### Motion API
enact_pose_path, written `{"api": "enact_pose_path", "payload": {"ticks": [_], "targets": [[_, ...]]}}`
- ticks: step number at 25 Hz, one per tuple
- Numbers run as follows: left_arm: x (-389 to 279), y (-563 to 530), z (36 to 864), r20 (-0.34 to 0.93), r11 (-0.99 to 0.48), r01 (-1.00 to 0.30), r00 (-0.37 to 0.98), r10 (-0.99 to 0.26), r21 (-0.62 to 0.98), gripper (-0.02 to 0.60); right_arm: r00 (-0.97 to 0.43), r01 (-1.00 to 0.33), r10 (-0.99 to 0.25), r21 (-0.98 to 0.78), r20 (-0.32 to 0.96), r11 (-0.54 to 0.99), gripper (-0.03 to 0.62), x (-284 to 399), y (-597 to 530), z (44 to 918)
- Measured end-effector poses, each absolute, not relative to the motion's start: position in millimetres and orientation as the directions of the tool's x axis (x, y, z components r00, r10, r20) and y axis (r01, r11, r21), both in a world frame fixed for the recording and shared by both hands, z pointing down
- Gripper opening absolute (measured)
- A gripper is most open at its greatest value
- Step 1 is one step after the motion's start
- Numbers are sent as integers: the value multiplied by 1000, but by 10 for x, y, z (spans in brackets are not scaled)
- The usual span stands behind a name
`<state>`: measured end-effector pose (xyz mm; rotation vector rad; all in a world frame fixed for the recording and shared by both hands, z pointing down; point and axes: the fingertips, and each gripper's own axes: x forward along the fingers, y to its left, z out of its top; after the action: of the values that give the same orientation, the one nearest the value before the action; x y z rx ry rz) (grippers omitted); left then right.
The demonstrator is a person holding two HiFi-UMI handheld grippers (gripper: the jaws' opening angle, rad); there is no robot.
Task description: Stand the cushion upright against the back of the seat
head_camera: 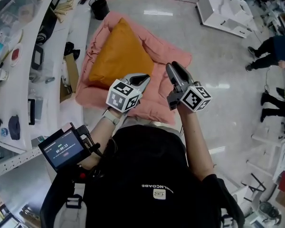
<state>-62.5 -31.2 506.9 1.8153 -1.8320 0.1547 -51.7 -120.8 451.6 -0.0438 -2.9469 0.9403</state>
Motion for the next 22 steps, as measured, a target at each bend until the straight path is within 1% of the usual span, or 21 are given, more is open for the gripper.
{"api": "enact_pose_path", "payload": {"ticks": [5,6,12,17,22], "targets": [[-388,-603,4960,437,-12,-958,142,-888,287,27,-998,-56,-50,-570,25,819,137,-119,-1434,4427],[-342,-650,4938,431,-30,-957,157,-888,287,18,-997,-72,-72,-570,23,818,127,-39,-1475,4417],[79,-792,4780,396,-177,-940,287,-872,291,17,-984,-158,-179,-549,15,821,74,455,-1527,4367],[405,-772,4586,337,-287,-918,372,-865,275,17,-965,-226,-264,-525,3,821,40,871,-1475,4288],[546,-1006,4447,265,-361,-886,438,-859,292,17,-944,-292,-331,-482,6,826,17,1147,-1690,4220]]}}
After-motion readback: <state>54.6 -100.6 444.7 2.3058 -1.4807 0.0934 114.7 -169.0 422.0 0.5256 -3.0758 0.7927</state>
